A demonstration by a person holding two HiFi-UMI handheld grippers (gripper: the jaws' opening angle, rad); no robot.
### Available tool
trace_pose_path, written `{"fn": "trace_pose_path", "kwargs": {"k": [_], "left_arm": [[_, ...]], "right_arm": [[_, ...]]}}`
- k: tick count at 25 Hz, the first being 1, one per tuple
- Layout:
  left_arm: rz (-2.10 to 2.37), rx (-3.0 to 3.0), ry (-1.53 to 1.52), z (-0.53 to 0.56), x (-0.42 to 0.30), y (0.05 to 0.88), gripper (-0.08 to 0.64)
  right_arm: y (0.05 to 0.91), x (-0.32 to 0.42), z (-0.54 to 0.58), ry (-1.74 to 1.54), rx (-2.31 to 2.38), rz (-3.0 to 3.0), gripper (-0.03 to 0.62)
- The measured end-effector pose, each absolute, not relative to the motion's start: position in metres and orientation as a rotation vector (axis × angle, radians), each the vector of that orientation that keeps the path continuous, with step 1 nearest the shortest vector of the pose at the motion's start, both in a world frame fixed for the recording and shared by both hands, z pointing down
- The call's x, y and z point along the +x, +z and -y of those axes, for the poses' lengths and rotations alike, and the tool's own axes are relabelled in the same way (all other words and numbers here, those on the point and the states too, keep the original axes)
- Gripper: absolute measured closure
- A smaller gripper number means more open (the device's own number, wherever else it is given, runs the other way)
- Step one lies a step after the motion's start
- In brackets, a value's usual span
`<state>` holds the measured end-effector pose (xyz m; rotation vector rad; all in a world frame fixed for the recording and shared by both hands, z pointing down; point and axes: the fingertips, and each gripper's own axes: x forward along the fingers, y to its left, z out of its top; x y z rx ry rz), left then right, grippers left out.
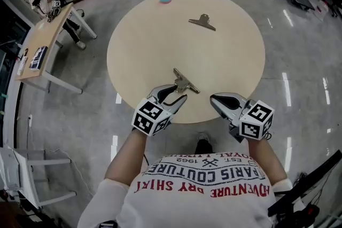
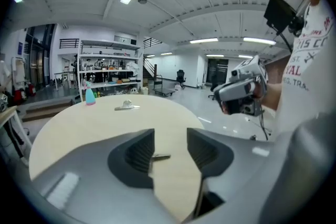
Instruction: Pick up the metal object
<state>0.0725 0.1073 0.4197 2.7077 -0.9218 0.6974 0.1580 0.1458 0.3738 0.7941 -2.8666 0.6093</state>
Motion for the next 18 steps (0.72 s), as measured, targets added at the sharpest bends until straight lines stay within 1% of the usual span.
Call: {"fn": "trace_pose_path", "kwargs": {"k": [2,4,6,9,13,15,16,18], "left_arm": [[0.924,2.683,0.761,-0.084,0.073,0.448,0.335],[0.911,2.636,0.849,-0.057,0.072,0.493,0.234],[0.868,2.587,0.971,-0.034,0.071,0.54,0.205],[0.802,2.545,1.135,-0.02,0.071,0.585,0.201],[0.8,2.514,1.176,-0.016,0.068,0.606,0.203],[0.802,2.506,1.167,-0.015,0.067,0.607,0.226],[0.803,2.505,1.153,-0.014,0.067,0.605,0.273],[0.803,2.508,1.136,-0.014,0.066,0.604,0.275]], "right_arm": [[0.379,0.169,-0.135,0.635,0.807,2.857,0.592],[0.386,0.181,-0.12,0.659,0.821,2.845,0.591],[0.396,0.192,-0.105,0.686,0.831,2.822,0.591],[0.409,0.2,-0.09,0.726,0.836,2.794,0.591],[0.416,0.201,-0.082,0.744,0.831,2.777,0.591],[0.419,0.199,-0.081,0.75,0.828,2.768,0.592],[0.421,0.197,-0.081,0.754,0.825,2.764,0.592],[0.425,0.194,-0.081,0.763,0.821,2.754,0.591]]}}
